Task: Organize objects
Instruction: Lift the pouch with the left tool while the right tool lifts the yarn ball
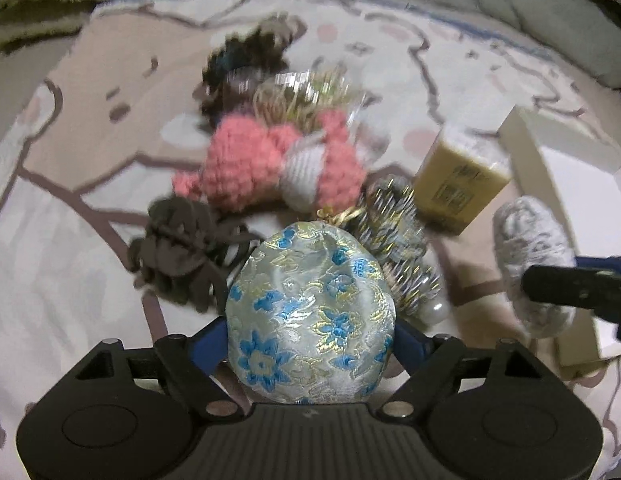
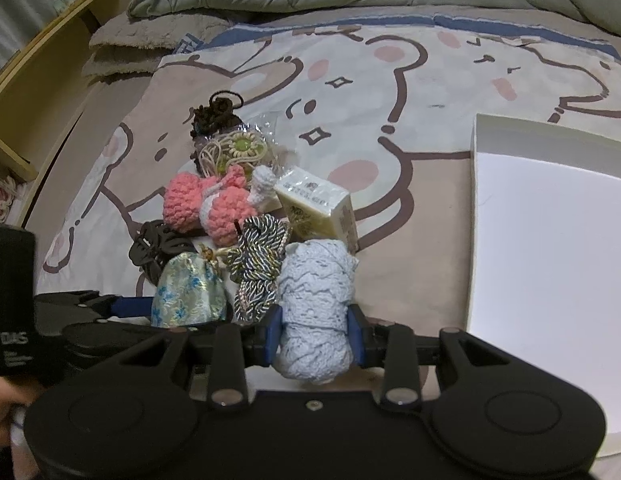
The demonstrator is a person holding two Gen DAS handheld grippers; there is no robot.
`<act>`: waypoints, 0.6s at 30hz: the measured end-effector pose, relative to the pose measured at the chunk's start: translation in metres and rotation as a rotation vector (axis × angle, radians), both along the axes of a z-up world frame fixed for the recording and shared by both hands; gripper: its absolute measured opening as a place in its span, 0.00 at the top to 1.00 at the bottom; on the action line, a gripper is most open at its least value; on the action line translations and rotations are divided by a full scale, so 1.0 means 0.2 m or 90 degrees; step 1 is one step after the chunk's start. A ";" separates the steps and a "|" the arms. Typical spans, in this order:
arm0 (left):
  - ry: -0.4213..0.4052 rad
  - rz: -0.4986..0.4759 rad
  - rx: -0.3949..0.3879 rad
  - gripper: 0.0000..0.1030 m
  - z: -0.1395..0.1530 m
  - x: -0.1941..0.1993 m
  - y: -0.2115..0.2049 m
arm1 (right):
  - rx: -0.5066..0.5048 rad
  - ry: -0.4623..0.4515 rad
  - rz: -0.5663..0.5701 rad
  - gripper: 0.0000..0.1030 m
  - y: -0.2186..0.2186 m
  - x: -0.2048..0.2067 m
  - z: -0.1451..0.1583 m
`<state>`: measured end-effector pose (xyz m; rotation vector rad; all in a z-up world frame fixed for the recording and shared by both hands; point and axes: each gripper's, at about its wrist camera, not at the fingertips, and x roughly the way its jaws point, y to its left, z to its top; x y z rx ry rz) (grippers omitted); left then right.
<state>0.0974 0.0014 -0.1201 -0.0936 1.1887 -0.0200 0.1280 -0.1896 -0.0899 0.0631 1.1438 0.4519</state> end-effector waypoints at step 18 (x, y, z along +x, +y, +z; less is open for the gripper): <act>-0.175 -0.004 0.001 0.18 0.42 -0.12 0.00 | 0.000 -0.138 -0.006 0.65 -0.04 -0.14 0.24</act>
